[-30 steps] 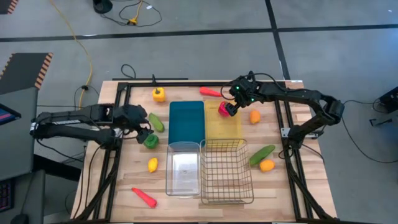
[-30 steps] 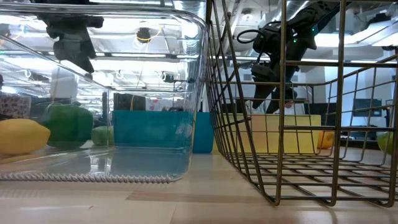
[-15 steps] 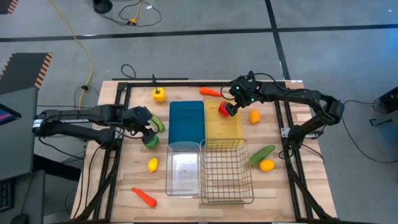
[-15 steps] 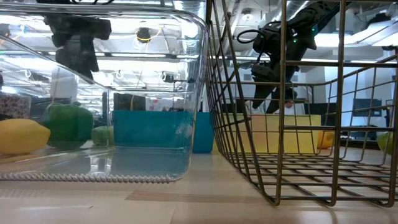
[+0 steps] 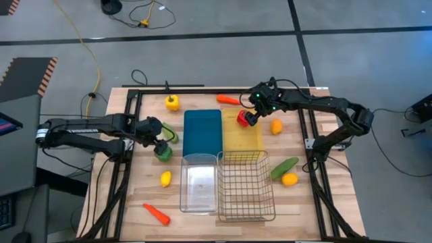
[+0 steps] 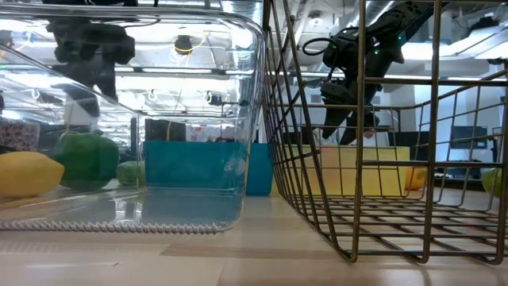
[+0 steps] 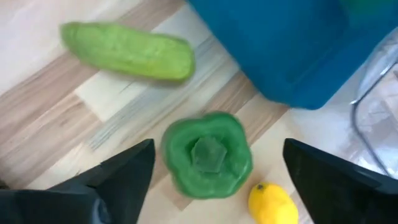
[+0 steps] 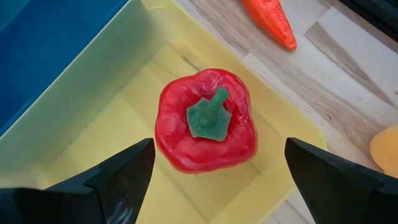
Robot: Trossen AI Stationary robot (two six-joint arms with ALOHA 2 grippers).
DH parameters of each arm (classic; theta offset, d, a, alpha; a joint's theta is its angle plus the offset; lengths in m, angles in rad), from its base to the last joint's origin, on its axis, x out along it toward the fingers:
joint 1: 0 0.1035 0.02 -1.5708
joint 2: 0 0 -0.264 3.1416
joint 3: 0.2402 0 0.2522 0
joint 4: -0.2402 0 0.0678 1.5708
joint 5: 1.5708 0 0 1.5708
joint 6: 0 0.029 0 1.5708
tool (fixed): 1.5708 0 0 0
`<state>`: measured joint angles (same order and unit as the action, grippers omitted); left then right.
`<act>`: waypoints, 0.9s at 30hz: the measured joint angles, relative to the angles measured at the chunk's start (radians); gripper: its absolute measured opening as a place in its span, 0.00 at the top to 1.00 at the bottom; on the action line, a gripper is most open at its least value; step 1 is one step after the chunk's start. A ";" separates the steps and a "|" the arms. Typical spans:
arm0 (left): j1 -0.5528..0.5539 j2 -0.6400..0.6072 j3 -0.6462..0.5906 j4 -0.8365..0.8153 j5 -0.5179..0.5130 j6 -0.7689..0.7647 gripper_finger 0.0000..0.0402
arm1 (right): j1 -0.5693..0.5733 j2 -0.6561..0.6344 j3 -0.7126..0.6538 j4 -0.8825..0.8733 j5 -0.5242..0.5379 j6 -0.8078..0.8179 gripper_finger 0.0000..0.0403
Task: Sort produce into baskets
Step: Put the green bell pepper into the yellow basket
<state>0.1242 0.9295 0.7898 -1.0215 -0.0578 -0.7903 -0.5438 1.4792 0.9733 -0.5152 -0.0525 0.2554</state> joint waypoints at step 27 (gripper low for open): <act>-0.082 0.007 -0.209 0.196 0.035 -0.041 0.04 | 0.000 0.000 0.000 0.000 0.000 0.000 0.04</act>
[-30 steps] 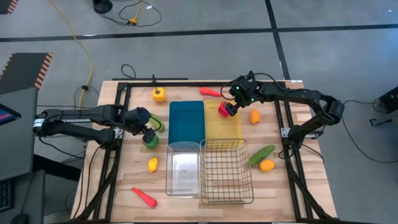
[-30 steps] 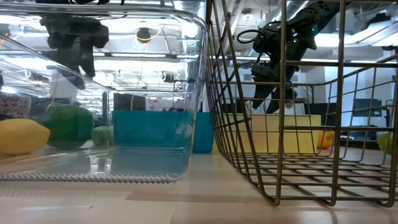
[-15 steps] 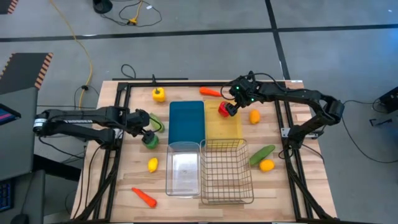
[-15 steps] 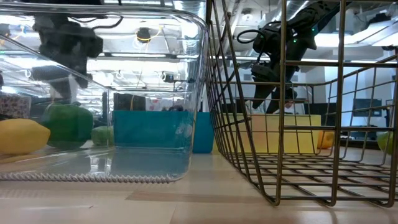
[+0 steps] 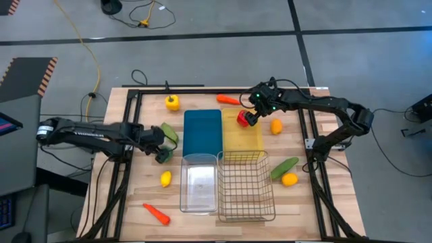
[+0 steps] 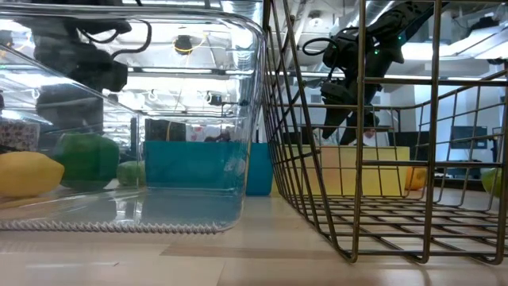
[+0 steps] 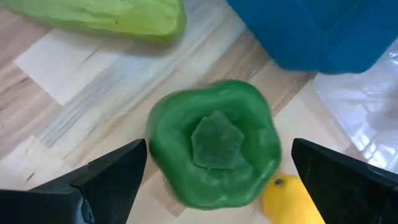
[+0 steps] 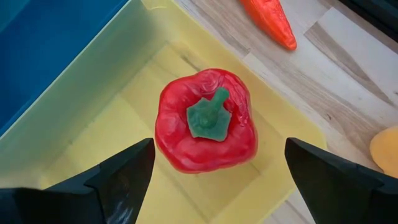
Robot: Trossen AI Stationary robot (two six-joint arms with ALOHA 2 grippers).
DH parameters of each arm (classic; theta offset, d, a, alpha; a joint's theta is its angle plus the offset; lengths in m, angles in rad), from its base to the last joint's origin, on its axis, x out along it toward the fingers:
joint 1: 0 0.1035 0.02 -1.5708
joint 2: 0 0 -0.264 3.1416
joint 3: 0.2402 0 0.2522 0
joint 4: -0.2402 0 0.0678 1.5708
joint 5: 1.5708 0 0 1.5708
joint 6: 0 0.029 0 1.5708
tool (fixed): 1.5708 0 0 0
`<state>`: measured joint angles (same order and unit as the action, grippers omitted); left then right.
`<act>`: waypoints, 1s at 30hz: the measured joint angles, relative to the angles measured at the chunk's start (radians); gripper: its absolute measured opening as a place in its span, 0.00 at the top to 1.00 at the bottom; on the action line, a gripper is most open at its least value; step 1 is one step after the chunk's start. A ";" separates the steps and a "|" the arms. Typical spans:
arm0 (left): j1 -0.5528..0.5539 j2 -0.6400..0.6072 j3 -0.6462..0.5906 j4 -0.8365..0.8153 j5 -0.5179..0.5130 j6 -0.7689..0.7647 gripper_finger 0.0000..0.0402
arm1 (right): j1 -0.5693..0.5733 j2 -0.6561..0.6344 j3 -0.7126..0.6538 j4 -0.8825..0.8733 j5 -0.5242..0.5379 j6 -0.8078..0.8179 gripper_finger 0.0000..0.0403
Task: Sort produce into baskets
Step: Put the green bell pepper into the yellow basket
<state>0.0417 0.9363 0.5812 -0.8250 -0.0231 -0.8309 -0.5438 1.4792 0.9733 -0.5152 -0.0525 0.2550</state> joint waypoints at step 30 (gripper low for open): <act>-0.011 0.000 -0.010 0.026 -0.015 -0.039 0.22 | 0.000 0.000 0.000 0.000 0.000 0.000 0.04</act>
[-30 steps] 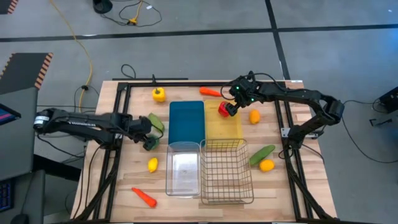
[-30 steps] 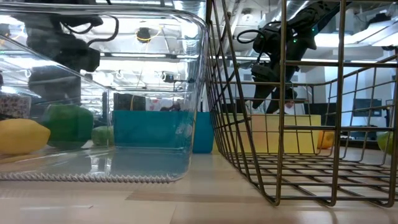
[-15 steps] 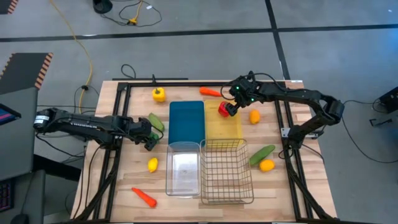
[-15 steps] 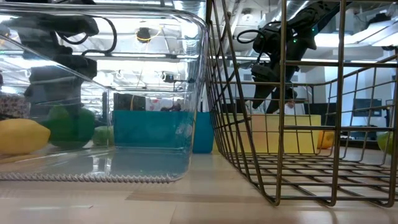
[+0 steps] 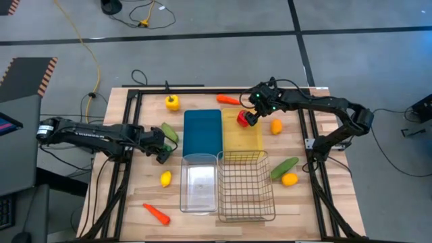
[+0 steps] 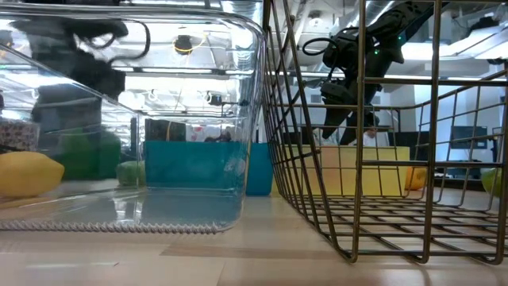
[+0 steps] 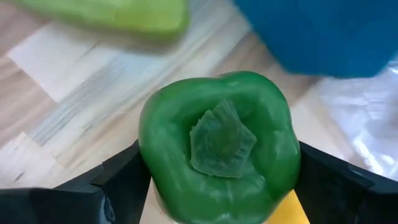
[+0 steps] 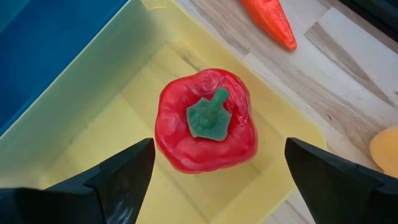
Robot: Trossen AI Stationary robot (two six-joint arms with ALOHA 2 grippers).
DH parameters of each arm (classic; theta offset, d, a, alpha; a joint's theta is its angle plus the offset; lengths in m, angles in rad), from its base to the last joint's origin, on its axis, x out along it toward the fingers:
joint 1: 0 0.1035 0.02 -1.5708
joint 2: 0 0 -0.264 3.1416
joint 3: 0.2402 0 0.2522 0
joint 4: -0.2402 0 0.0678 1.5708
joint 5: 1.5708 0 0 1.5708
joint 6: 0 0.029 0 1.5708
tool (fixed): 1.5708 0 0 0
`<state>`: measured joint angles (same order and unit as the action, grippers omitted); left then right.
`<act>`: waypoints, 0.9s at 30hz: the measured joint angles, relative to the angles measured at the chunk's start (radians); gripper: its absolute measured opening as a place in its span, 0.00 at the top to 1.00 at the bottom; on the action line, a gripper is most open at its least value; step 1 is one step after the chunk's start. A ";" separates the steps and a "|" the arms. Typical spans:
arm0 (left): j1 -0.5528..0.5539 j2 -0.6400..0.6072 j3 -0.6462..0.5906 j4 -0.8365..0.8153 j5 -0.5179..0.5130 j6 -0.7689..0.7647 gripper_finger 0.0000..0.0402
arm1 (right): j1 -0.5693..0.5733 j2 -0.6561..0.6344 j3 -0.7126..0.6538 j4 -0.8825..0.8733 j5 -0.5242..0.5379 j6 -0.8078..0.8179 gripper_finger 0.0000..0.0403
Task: Sort produce into baskets
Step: Put the green bell pepper into the yellow basket
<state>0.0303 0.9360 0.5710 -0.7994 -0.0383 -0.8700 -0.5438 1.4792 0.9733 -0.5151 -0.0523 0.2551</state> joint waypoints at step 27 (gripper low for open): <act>0.255 0.477 0.512 0.444 0.060 0.401 0.20 | 0.000 -0.134 -0.001 -0.009 0.000 -0.045 0.04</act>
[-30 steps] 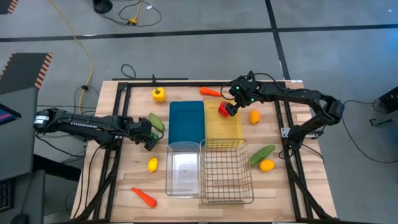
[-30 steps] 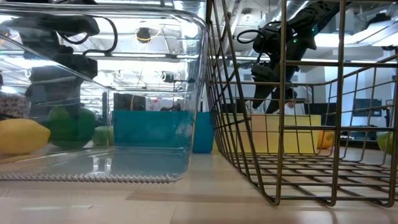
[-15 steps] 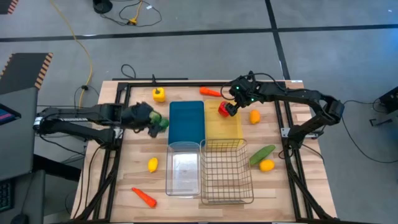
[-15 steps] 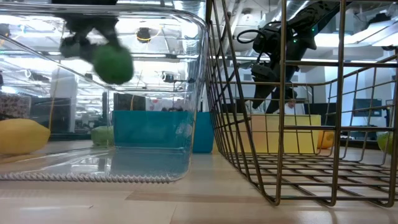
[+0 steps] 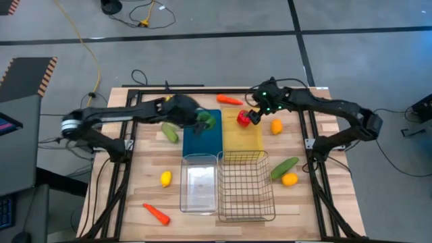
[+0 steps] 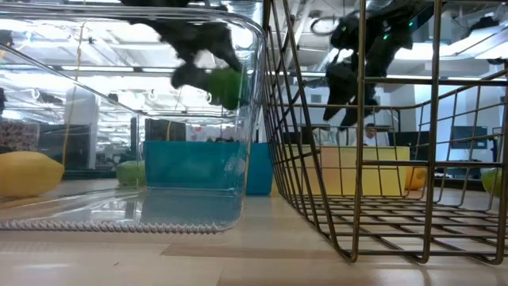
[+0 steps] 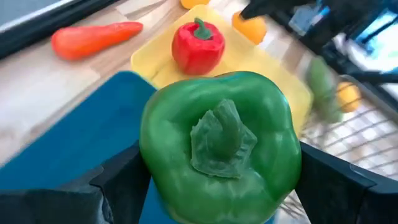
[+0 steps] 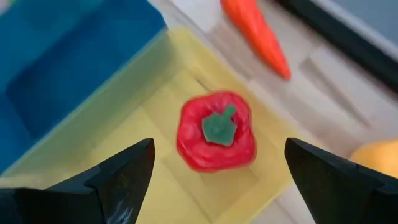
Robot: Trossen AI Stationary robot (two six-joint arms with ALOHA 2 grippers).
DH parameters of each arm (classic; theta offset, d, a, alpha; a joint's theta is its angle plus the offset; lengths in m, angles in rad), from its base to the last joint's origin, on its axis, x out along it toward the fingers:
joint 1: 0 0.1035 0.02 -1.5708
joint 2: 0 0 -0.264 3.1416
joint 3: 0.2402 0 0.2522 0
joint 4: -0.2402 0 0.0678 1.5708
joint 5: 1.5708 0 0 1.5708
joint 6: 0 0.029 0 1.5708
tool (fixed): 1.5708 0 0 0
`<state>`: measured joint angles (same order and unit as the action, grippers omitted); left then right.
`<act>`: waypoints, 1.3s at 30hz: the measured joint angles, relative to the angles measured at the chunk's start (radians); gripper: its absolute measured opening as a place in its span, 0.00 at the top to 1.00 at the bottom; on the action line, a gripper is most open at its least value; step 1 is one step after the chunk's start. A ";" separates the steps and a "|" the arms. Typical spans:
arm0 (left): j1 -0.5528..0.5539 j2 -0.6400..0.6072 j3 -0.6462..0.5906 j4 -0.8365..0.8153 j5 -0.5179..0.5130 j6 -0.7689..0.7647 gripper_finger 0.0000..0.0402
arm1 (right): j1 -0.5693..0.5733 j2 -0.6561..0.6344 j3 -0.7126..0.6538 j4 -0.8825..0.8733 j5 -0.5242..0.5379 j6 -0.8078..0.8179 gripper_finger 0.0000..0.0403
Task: Sort produce into baskets
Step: Put the green bell pepper into the yellow basket
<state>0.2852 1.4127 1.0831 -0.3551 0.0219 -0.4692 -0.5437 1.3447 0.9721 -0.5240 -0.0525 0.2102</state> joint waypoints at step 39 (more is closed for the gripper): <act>0.011 0.703 0.641 -0.210 0.069 0.336 0.09 | -0.009 -0.245 0.001 -0.161 0.002 -0.009 0.04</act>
<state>0.2962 2.1159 1.7241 -0.5648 0.0906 -0.1329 -0.5526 1.0996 0.9730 -0.6853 -0.0509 0.2008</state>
